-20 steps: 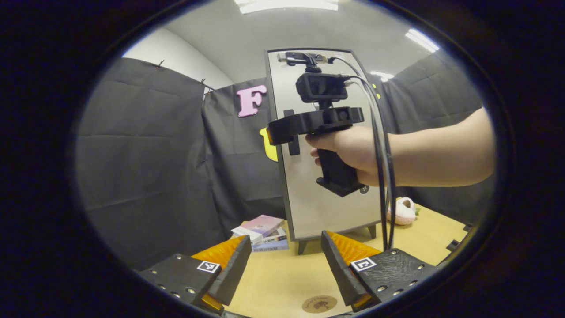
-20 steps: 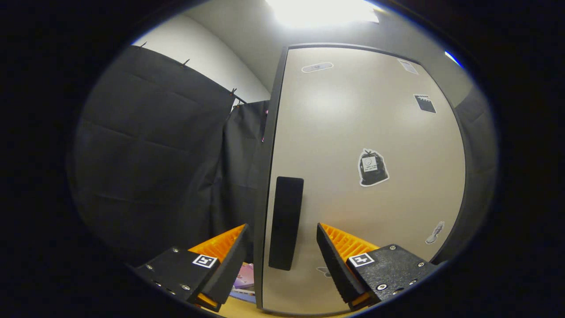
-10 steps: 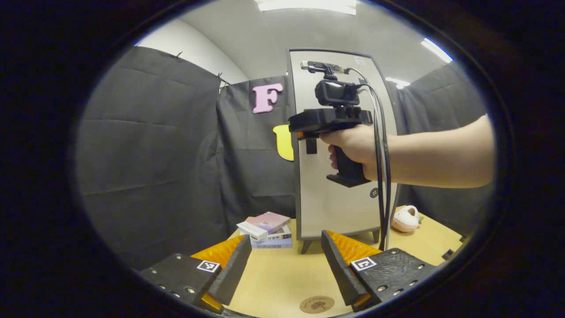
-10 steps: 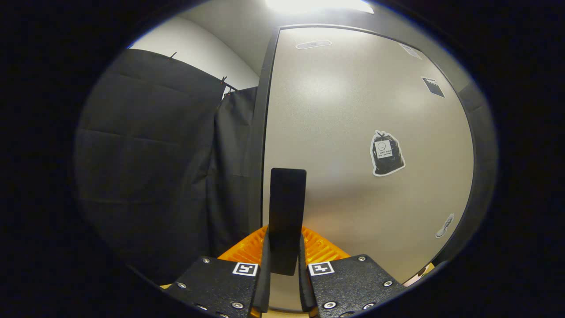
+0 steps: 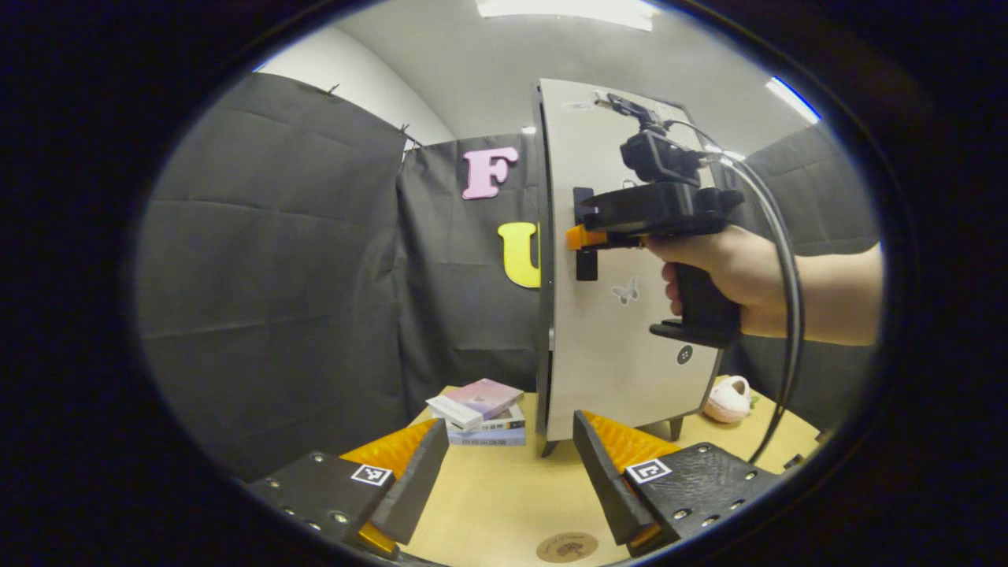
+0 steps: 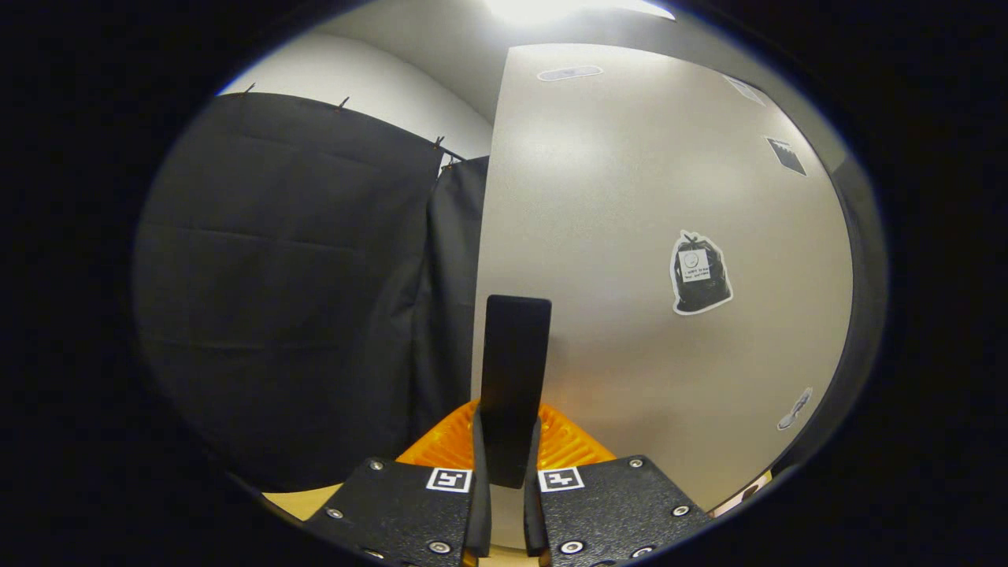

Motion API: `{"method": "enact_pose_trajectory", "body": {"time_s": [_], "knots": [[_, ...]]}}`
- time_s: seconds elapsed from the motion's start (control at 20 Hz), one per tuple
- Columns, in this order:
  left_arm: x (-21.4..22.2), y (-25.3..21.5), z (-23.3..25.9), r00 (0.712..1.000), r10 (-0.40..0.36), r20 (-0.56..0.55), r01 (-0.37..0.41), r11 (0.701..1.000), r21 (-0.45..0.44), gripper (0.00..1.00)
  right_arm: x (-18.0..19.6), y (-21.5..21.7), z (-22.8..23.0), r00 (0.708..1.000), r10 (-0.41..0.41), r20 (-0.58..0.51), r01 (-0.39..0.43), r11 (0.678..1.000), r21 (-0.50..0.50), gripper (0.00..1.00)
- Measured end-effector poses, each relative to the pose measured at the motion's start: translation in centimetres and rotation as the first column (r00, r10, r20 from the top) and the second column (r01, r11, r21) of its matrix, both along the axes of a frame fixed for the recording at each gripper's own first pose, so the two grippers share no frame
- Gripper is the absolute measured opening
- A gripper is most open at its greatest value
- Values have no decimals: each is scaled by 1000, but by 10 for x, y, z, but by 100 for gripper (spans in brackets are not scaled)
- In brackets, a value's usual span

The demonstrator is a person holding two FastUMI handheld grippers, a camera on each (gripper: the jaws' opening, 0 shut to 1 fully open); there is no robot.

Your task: Open the cabinet door with the right hand, grasp the bottle in the cabinet with the left hand and place it on the coaster, then close the cabinet door with the right hand.

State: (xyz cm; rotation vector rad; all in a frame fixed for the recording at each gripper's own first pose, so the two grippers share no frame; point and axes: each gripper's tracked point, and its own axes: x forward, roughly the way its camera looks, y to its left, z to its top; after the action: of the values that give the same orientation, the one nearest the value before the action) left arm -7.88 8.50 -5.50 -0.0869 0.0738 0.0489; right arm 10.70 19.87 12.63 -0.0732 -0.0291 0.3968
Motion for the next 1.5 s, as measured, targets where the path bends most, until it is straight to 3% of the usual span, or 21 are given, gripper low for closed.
{"method": "enact_pose_trajectory", "body": {"time_s": [0.1,0.15,0.2,0.4,0.45,0.5,0.6,0.7,0.75,0.95,1.0,1.05,1.1,1.25,1.35,1.4,1.5], "knots": [[-1,-7,-3,1000,-30,2,30,1000,3,96,-14,-1,2,999,44,-4,-44,999,7,17],[0,-8,-4,999,-33,4,33,999,12,92,-21,-3,3,998,64,-12,-64,998,18,17],[1,-6,-7,999,-32,9,32,999,25,96,-26,-5,2,997,80,-20,-79,996,28,16],[6,-16,-3,999,-45,12,45,998,40,92,-36,-16,0,989,139,-43,-137,989,47,17],[4,-17,5,999,-35,31,34,999,37,96,-38,-20,0,986,159,-47,-157,986,52,17],[0,-20,14,999,-24,49,22,999,28,87,-42,-23,-1,982,179,-53,-176,982,62,16],[-1,-25,30,997,-6,78,5,1000,9,96,-43,-33,-3,975,212,-61,-208,976,71,16],[0,-33,41,996,8,90,-10,1000,14,96,-46,-43,-5,973,221,-73,-216,974,66,16],[1,-39,44,997,13,82,-15,1000,21,87,-47,-50,-6,973,215,-80,-210,976,63,17],[5,-84,56,997,1,72,-5,999,53,96,-61,-77,-5,988,140,-65,-138,990,40,16],[6,-89,60,996,24,85,-29,998,60,92,-60,-84,-4,992,111,-51,-110,994,19,16],[8,-96,64,995,43,93,-48,997,53,96,-57,-93,-2,996,83,-40,-83,997,7,16],[11,-106,64,994,51,99,-54,998,34,91,-54,-102,-1,998,56,-34,-56,998,3,17],[22,-134,65,995,44,91,-43,999,-10,91,-51,-120,1,1000,-26,-2,26,1000,-9,16],[28,-148,71,995,30,92,-31,999,13,96,-52,-132,1,996,-90,9,90,996,-10,16],[30,-154,73,996,24,90,-27,999,33,92,-50,-138,3,993,-116,15,116,993,-6,16],[37,-166,79,995,11,101,-19,997,77,91,-46,-146,5,987,-156,34,156,988,6,16]]}}
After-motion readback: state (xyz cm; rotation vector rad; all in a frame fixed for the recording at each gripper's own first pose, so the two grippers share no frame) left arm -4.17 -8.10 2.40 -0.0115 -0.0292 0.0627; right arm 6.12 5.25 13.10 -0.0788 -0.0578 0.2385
